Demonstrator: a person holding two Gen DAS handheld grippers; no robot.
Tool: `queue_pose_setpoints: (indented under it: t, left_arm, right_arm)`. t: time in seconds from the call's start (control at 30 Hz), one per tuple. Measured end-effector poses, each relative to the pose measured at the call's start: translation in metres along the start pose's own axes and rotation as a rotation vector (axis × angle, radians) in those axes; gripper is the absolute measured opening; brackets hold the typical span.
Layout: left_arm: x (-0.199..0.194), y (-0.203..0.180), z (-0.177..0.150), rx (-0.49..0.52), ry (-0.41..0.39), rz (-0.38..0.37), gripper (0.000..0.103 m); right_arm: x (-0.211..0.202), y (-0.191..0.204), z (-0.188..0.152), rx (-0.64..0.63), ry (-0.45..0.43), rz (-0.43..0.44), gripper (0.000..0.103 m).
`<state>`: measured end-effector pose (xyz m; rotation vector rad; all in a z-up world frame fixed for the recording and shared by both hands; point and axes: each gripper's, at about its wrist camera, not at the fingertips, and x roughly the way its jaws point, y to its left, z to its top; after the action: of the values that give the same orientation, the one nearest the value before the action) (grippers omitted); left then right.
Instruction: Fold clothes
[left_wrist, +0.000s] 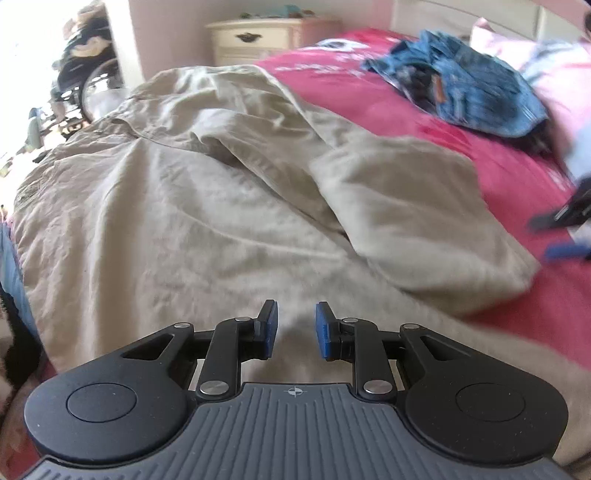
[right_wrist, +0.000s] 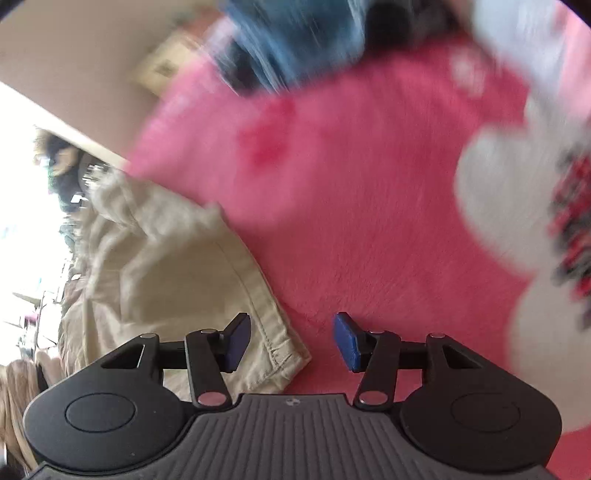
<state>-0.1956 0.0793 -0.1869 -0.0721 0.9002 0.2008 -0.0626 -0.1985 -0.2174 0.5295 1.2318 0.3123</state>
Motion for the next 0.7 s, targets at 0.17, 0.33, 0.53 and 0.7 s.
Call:
queue_pose_setpoints:
  t: [0.17, 0.33, 0.53, 0.7]
  left_arm:
    - [0.017, 0.005, -0.008, -0.027, 0.018, 0.001, 0.023]
    - [0.015, 0.002, -0.014, 0.002, -0.016, 0.011, 0.023]
    - [0.014, 0.004, -0.011, 0.0, 0.001, 0.009, 0.023]
    - [0.014, 0.003, -0.007, 0.004, 0.018, 0.015, 0.023]
  right_arm:
    - [0.002, 0.033, -0.012, -0.098, 0.024, -0.032, 0.019]
    - [-0.012, 0.045, -0.01, -0.147, -0.028, -0.012, 0.01]
    - [-0.122, 0.051, 0.014, -0.19, -0.356, 0.023, 0.009]
    - [-0.184, 0.037, 0.037, -0.237, -0.548, -0.126, 0.008]
